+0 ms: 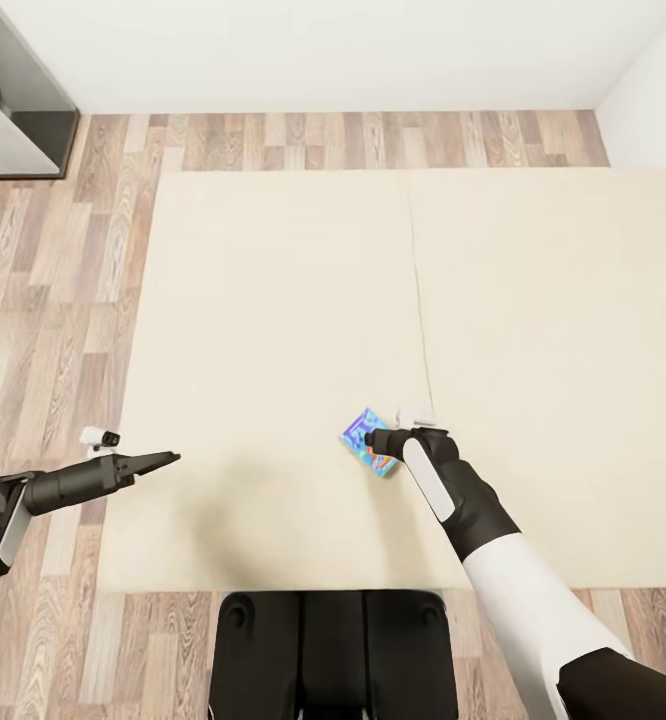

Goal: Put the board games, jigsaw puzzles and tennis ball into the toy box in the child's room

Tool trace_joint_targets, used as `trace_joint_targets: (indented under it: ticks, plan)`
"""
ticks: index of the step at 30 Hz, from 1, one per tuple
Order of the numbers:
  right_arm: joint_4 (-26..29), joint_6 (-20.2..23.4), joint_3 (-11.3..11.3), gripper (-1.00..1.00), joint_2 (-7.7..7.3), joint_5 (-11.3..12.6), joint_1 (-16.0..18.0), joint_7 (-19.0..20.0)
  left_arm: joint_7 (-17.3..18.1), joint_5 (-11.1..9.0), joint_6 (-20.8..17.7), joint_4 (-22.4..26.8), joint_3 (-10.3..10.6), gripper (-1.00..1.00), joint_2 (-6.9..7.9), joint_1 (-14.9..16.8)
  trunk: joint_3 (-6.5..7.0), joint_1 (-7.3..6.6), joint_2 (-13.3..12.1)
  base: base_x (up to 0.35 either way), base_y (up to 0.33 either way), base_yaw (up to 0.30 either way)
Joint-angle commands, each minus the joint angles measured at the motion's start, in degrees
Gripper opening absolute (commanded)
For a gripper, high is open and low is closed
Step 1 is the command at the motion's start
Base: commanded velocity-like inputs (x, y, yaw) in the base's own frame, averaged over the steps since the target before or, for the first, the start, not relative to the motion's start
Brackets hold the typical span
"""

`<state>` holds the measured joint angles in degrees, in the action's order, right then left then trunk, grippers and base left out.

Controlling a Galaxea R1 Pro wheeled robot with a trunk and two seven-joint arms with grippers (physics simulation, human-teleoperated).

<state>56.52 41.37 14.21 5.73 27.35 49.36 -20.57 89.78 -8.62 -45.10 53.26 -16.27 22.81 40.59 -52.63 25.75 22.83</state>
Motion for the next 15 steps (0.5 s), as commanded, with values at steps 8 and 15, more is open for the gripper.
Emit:
trace_joint_targets:
  ticks: [8,15]
  plan:
    - [0.1,0.0,0.2,1.0,-0.02,0.5,0.0,-0.7,0.2,0.0,-0.6,0.0,0.0,1.0,0.04,0.0,-0.82,0.03,0.1,0.0,0.0,0.0]
    - [0.1,0.0,0.2,1.0,-0.15,0.5,0.0,-0.8,0.2,0.0,-0.6,0.0,0.0,1.0,0.04,0.0,-1.48,0.03,0.1,0.0,0.0,0.0]
